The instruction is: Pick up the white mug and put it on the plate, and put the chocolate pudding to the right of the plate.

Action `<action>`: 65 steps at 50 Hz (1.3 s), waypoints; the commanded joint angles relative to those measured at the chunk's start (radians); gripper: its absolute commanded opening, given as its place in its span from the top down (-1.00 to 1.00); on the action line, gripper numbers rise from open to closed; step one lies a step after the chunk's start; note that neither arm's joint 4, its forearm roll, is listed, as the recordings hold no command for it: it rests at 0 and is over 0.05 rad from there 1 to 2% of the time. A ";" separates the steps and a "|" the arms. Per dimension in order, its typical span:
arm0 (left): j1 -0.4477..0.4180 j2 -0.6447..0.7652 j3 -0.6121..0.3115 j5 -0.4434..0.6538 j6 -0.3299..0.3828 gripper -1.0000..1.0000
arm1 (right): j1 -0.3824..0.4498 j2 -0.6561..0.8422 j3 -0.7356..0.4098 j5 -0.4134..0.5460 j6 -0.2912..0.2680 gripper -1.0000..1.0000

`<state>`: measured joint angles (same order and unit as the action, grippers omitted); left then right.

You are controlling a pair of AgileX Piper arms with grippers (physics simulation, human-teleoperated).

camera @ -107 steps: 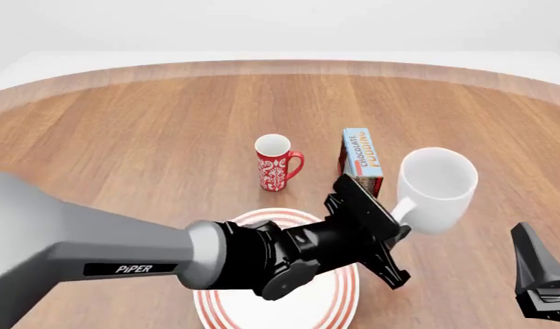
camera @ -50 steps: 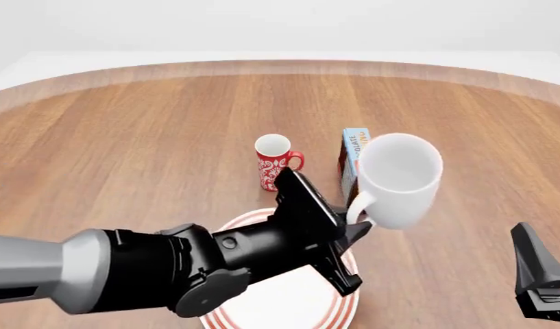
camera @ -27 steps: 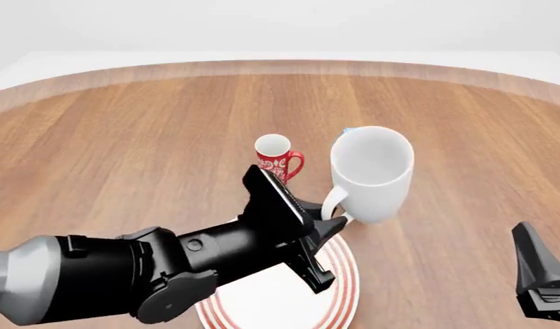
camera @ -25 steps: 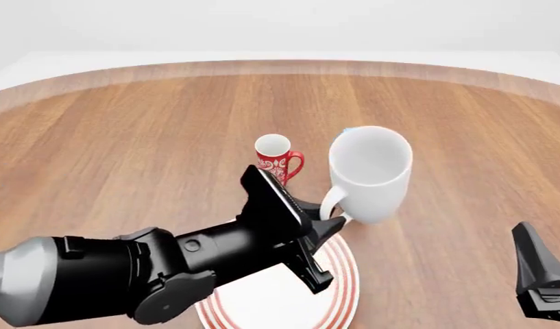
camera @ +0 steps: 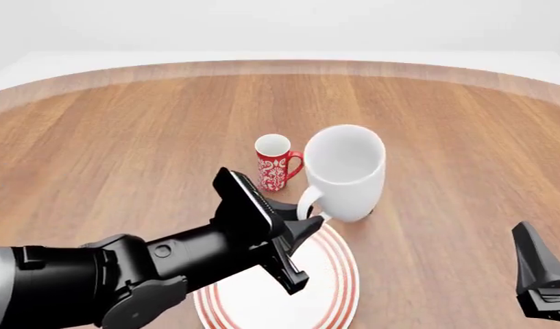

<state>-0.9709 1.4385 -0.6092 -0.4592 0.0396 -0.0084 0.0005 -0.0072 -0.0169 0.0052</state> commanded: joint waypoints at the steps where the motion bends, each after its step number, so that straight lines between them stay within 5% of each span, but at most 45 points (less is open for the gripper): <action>1: 0.033 -0.037 0.044 -0.013 -0.003 1.00 | 0.001 0.000 0.000 0.000 0.000 -1.00; 65: 0.111 -0.176 0.247 0.042 -0.019 1.00 | -0.002 0.000 -0.003 0.000 -0.002 -1.00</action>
<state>-0.8680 1.2877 -0.3942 -0.4311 0.0178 -0.0097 0.0004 -0.0095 -0.0166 0.0037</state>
